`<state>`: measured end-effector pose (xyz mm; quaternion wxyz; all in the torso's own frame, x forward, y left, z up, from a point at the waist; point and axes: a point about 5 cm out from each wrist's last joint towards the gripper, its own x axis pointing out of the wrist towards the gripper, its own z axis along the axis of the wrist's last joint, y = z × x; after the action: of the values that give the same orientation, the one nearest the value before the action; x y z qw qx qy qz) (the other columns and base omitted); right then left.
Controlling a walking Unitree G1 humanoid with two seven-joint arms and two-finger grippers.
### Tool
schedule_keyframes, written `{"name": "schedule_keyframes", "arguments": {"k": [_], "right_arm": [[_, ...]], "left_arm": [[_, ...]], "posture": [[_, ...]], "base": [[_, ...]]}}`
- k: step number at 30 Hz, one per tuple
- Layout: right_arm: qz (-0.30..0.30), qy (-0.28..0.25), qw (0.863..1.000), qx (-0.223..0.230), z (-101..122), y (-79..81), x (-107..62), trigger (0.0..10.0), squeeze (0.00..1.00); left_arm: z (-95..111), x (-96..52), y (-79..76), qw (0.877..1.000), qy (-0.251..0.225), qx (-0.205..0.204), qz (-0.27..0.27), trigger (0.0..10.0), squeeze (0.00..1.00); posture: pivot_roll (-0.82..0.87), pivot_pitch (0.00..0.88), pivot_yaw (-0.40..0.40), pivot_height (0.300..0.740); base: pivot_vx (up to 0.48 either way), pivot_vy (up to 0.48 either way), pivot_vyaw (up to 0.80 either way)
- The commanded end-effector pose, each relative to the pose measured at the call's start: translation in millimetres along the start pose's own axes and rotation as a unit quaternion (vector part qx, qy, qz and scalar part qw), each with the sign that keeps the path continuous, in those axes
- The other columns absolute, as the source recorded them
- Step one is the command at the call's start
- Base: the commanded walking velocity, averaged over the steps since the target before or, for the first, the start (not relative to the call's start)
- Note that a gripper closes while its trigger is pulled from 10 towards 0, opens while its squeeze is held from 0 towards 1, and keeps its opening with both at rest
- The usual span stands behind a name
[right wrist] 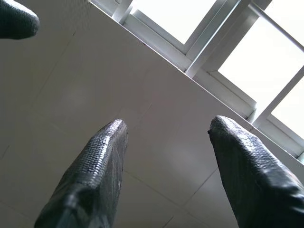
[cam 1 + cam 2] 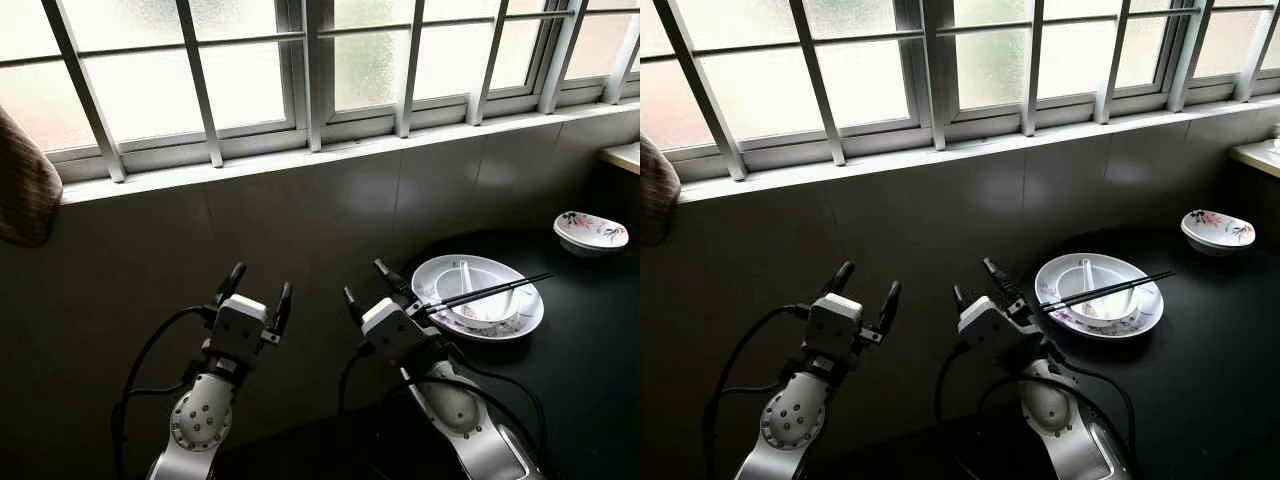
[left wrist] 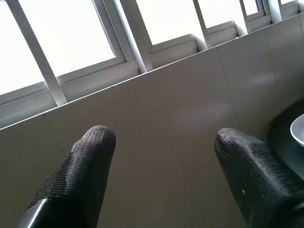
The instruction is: Kitchen organization
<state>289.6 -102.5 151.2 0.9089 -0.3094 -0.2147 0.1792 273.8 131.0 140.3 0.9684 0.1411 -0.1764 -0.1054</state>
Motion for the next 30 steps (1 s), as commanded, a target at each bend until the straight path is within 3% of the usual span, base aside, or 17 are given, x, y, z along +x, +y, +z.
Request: {"name": "schedule_keyframes", "arguments": {"k": [1, 10, 16, 20, 23, 30], "right_arm": [[0.011, 0.000, 1.000, -0.015, -0.7, 2.6, 1.2, 10.0, 0.00], [0.015, -0.006, 1.000, -0.001, 1.3, 6.5, 1.7, 10.0, 0.00], [0.021, -0.007, 1.000, 0.020, 1.8, 7.9, 0.4, 10.0, 0.00], [0.027, -0.013, 0.999, -0.020, 3.2, 10.1, 0.9, 10.0, 0.00], [0.022, -0.009, 0.999, 0.028, 2.3, 9.8, 0.0, 10.0, 0.00], [0.022, -0.013, 1.000, 0.015, 2.6, 7.1, 0.4, 10.0, 0.00]], "left_arm": [[-2.2, 1.1, 3.1, 1.000, 0.004, 0.002, 0.007, 10.0, 0.00], [-3.6, 2.2, 3.4, 1.000, 0.009, 0.003, 0.013, 10.0, 0.00], [-4.9, 3.8, 5.7, 1.000, 0.011, 0.002, 0.022, 10.0, 0.00], [-4.9, 2.7, 3.4, 1.000, 0.011, 0.000, 0.020, 10.0, 0.00], [-5.0, 2.7, 3.1, 1.000, 0.011, -0.001, 0.021, 10.0, 0.00], [-5.1, 2.6, 2.7, 1.000, 0.010, -0.002, 0.022, 10.0, 0.00]], "posture": [[-0.02, 0.000, 0.033, 0.740], [-0.04, 0.000, 0.035, 0.740], [-0.04, 0.000, 0.036, 0.740], [-0.04, 0.000, 0.035, 0.740], [-0.04, 0.000, 0.033, 0.740], [-0.04, 0.000, 0.032, 0.740]], "base": [[0.000, 0.000, 0.80], [0.000, 0.000, 0.80], [0.211, 0.000, 0.00], [0.277, 0.000, 0.40], [0.277, 0.000, 0.80], [0.276, 0.000, 0.00]]}}
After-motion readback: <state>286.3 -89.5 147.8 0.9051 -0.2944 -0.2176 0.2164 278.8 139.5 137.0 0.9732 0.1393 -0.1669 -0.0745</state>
